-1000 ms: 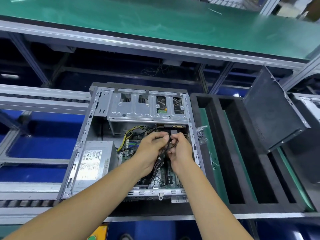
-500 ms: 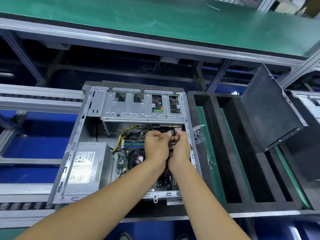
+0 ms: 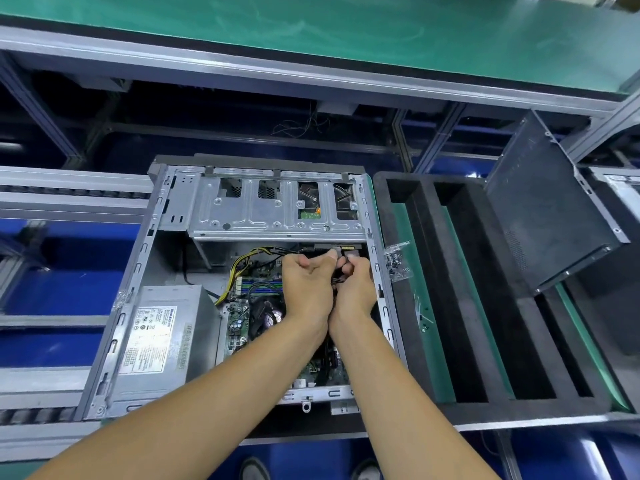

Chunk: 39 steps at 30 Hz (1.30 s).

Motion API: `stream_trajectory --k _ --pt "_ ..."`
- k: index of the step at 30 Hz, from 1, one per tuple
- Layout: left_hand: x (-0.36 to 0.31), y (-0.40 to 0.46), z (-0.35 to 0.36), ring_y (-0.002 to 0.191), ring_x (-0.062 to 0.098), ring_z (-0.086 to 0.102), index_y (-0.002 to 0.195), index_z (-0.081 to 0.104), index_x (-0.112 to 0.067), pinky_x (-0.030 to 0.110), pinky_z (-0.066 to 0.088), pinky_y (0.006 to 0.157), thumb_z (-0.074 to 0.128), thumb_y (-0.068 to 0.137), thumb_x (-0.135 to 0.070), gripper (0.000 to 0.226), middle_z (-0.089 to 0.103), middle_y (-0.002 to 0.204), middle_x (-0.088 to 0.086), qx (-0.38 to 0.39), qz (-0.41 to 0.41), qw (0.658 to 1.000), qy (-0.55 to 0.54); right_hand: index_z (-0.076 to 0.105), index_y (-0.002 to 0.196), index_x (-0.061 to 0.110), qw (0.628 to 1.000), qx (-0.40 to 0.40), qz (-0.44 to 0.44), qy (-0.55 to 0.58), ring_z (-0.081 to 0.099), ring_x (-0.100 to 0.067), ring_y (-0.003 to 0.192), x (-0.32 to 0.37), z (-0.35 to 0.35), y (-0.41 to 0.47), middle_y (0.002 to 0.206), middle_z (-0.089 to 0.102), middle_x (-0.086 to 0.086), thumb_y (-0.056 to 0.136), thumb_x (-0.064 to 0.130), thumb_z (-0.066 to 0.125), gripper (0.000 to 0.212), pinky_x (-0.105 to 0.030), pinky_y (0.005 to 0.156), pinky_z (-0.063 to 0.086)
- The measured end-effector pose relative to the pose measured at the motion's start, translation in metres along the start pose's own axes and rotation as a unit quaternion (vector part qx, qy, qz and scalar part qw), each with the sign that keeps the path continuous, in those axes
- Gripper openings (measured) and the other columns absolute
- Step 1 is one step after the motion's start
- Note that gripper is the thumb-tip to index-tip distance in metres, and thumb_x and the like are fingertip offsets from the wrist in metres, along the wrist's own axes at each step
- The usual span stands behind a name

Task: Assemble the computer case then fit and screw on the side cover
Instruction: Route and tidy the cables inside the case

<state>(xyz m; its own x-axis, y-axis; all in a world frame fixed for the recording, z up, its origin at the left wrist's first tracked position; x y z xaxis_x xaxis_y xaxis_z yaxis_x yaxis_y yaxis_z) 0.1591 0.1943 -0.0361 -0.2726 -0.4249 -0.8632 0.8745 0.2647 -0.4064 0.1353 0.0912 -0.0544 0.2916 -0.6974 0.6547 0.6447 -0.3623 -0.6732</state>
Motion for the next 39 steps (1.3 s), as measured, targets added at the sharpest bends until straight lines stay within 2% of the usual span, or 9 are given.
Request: stream_trajectory --k 6,10,15,20,25,30,34,37,39 --pt "0.009 0.001 -0.003 0.074 0.004 0.073 0.092 0.037 -0.014 0.018 0.054 0.062 0.069 0.094 -0.008 0.033 0.076 0.082 -0.001 -0.009 -0.015 1.0 -0.009 0.047 0.062 0.018 1.0 -0.003 0.001 0.009 0.052 -0.009 0.052 -0.001 -0.002 0.005 0.058 0.058 0.009 0.095 0.021 0.06 0.035 -0.023 0.054 0.044" --pt "0.008 -0.001 0.0 0.075 0.006 0.074 0.091 0.037 -0.014 0.016 0.053 0.061 0.07 0.094 -0.009 0.034 0.076 0.087 0.005 -0.001 -0.015 1.0 -0.022 0.047 0.059 0.02 1.0 0.002 0.0 0.023 0.052 -0.008 0.051 -0.001 0.0 0.007 0.059 0.057 0.009 0.094 0.02 0.059 0.037 -0.021 0.054 0.045" --pt "0.006 -0.004 -0.001 0.077 0.008 0.073 0.09 0.036 -0.017 0.02 0.054 0.064 0.071 0.093 -0.01 0.036 0.076 0.087 0.005 0.0 -0.016 0.999 -0.03 0.05 0.043 0.025 1.0 0.008 -0.015 0.025 0.052 -0.006 0.047 0.002 0.002 0.008 0.055 0.056 0.01 0.092 0.018 0.059 0.051 -0.02 0.049 0.045" --pt "0.006 -0.003 -0.001 0.064 0.003 0.069 0.092 0.036 -0.016 0.014 0.051 0.056 0.071 0.094 -0.009 0.035 0.075 0.077 -0.002 -0.001 -0.017 0.999 -0.035 0.054 0.062 0.02 1.0 0.005 -0.025 0.013 0.052 -0.006 0.046 0.003 0.002 0.007 0.056 0.057 0.009 0.093 0.018 0.059 0.031 -0.016 0.044 0.043" --pt "0.008 0.0 0.0 0.068 0.003 0.071 0.098 0.036 -0.016 0.013 0.052 0.056 0.069 0.095 -0.008 0.035 0.077 0.079 -0.001 0.004 -0.021 0.999 -0.038 0.052 0.056 0.019 0.999 0.013 -0.008 0.039 0.05 -0.007 0.039 0.002 0.004 0.006 0.051 0.054 0.007 0.092 0.017 0.06 0.037 -0.014 0.039 0.04" --pt "0.006 0.003 0.001 0.074 0.006 0.073 0.101 0.035 -0.018 0.013 0.052 0.061 0.07 0.094 -0.009 0.037 0.076 0.079 -0.003 0.005 -0.007 1.0 -0.021 0.05 0.065 0.018 0.997 0.01 0.018 0.072 0.051 -0.006 0.046 -0.001 0.006 0.006 0.056 0.053 0.007 0.095 0.019 0.061 0.032 -0.016 0.046 0.046" --pt "0.01 0.004 0.0 0.079 0.011 0.076 0.1 0.036 -0.018 0.015 0.054 0.062 0.072 0.092 -0.008 0.039 0.077 0.083 0.002 -0.018 -0.014 0.999 -0.044 0.052 0.064 0.019 0.999 0.004 0.016 0.028 0.05 -0.004 0.043 0.0 0.004 0.008 0.053 0.052 0.009 0.096 0.023 0.061 0.034 -0.014 0.042 0.043" --pt "0.012 0.003 -0.001 0.074 0.006 0.074 0.1 0.038 -0.018 0.013 0.052 0.056 0.074 0.091 -0.011 0.038 0.076 0.08 -0.002 -0.029 -0.024 0.998 -0.043 0.046 0.059 0.02 1.0 -0.001 0.017 0.005 0.048 -0.007 0.046 -0.001 0.001 0.009 0.055 0.051 0.008 0.094 0.025 0.063 0.04 -0.02 0.047 0.043" --pt "0.007 0.003 -0.002 0.064 0.001 0.07 0.098 0.039 -0.02 0.012 0.049 0.052 0.075 0.091 -0.016 0.037 0.075 0.075 -0.008 -0.032 0.002 0.999 0.005 0.047 0.057 0.02 1.0 -0.007 0.006 -0.014 0.047 -0.009 0.047 0.001 -0.001 0.009 0.056 0.052 0.007 0.093 0.026 0.064 0.04 -0.023 0.052 0.041"
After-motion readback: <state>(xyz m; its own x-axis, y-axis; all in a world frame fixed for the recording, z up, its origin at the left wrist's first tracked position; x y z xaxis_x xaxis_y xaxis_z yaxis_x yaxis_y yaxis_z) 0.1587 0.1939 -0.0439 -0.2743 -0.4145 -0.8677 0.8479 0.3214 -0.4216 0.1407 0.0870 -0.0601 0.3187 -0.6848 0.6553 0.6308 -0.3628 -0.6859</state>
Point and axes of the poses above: each hand's wrist, its own y-axis towards the middle knuckle, its own z-axis out of the palm, x = y × z, the point moved 10 cm from there along y, towards the middle knuckle
